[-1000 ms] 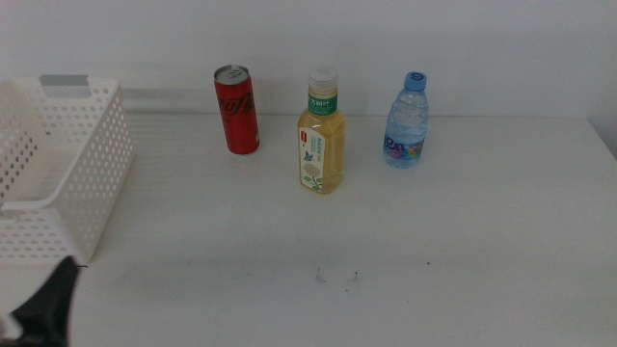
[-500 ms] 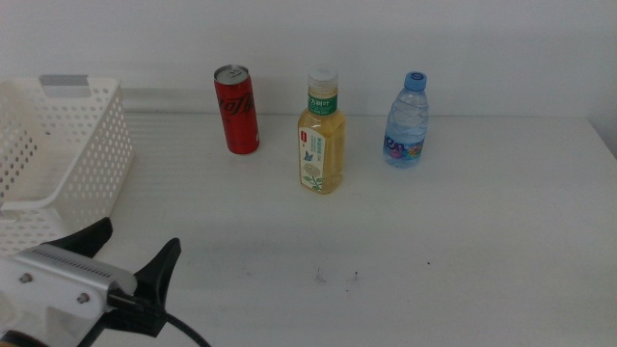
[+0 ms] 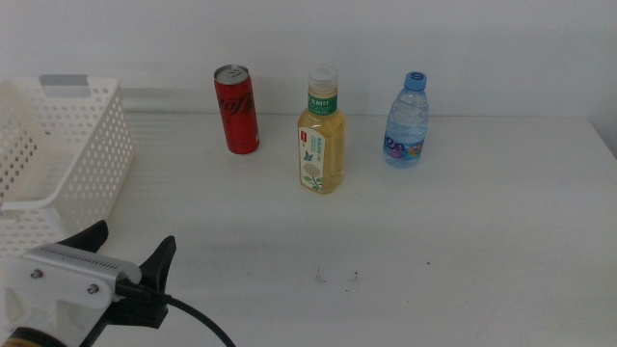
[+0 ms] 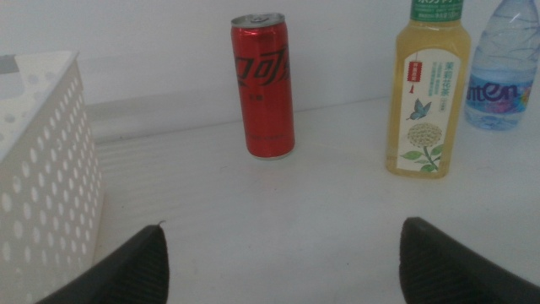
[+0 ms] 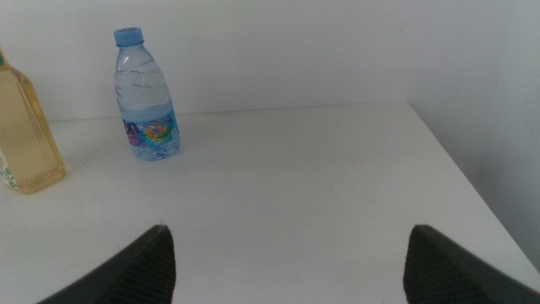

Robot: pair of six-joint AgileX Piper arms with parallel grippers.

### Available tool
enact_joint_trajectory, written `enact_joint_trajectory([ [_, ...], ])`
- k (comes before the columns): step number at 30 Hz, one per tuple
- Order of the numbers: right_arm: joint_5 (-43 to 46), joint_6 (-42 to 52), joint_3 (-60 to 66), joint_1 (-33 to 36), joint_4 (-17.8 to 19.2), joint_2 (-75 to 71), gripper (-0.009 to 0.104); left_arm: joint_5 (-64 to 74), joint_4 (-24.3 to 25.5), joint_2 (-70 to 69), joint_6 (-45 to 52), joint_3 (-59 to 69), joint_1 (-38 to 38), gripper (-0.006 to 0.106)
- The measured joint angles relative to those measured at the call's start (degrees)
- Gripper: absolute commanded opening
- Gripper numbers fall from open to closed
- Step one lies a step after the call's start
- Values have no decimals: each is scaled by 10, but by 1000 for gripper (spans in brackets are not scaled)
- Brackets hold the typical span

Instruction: Use arms to grab the bottles and put them into the dustbin to the left of the table.

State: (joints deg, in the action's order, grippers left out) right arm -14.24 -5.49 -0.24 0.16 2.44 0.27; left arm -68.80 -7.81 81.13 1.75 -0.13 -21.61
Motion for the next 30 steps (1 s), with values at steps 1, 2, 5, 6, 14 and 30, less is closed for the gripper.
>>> enact_joint_trajectory([
  [1,0,0,0,0,0,0,90,-1,0,0,0,0,0,94],
  [2,0,0,0,0,0,0,90,-1,0,0,-2,0,0,94],
  [5,0,0,0,0,0,0,90,21,-2,5,-10,-22,0,94],
  [6,0,0,0,0,0,0,90,38,-5,12,-10,-38,0,94],
  [14,0,0,0,0,0,0,90,73,56,138,-40,-195,57,94],
  [30,0,0,0,0,0,0,90,165,298,360,-166,-523,142,94],
])
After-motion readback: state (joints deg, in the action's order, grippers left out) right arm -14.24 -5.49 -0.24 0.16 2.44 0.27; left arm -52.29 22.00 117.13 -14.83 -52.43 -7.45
